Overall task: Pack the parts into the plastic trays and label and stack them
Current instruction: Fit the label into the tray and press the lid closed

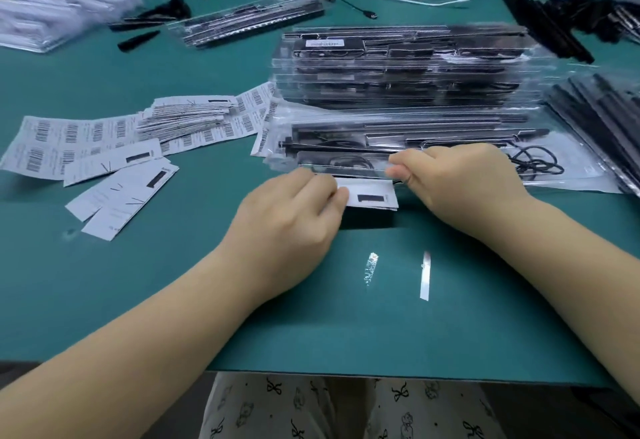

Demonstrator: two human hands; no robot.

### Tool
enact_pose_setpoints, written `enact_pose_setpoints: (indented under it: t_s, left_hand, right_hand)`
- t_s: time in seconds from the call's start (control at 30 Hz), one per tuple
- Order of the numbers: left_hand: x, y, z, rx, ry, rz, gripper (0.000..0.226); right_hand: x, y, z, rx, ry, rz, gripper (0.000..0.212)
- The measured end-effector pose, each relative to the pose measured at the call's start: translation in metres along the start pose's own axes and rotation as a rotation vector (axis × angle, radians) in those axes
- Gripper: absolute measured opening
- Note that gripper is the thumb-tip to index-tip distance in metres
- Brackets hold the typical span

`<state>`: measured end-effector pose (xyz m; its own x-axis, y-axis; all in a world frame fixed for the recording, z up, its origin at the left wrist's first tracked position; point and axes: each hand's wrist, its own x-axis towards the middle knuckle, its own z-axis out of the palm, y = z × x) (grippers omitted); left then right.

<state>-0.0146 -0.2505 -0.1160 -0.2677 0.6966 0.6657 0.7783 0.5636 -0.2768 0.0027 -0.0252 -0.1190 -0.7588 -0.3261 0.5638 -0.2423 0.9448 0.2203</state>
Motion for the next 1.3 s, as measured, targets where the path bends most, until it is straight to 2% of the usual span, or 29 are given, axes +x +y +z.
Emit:
enact_pose_setpoints:
  t_s: [0.2,0.3,0.4,0.53,0.7,0.8,0.87,1.2,1.27,1.3]
  left_hand:
    - [0.001,-0.004,0.000,0.010,-0.029,-0.101,0.012]
    - [-0.002,-0.003,0.002,-0.010,-0.014,-0.066,0.022]
    - [-0.003,0.000,0.004,-0.014,-0.064,-0.022,0.024]
    - [-0.004,0.003,0.008,0.018,-0.229,-0.019,0.027]
    - [0.004,0.002,0.002,-0.016,-0.451,-0.102,0.058]
    - [0.010,0.000,-0.002,-0.112,-0.668,-0.168,0.077]
    - [0.010,-0.003,0.001,-0.125,-0.741,-0.181,0.088]
    - [0.008,0.004,0.001,-0.201,-0.791,-0.250,0.097]
    - [0.005,-0.001,-0.006,-0.302,-0.732,-0.262,0.086]
    - [0.002,-0.003,-0.010,-0.355,-0.670,-0.267,0.073]
  right_hand:
    - [-0.001,-0.001,0.002,0.006,0.035,-0.007,0.054]
    - [-0.003,-0.001,0.003,0.008,0.042,-0.001,0.056]
    - [-0.003,-0.002,0.003,0.023,0.040,0.014,0.048]
    - [-0.002,-0.003,0.001,0.029,0.021,0.037,0.046]
    - [-0.001,-0.001,0.001,0.012,0.020,0.062,0.047]
    - [-0.001,-0.002,0.000,0.017,0.020,0.066,0.047]
    - [-0.001,-0.002,0.000,0.025,0.013,0.059,0.047]
    - [-0.002,-0.008,-0.007,0.071,-0.063,0.055,0.051]
    - [-0.001,-0.008,-0.008,0.080,-0.078,0.063,0.049]
    - [0.000,-0.009,-0.008,0.088,-0.088,0.068,0.048]
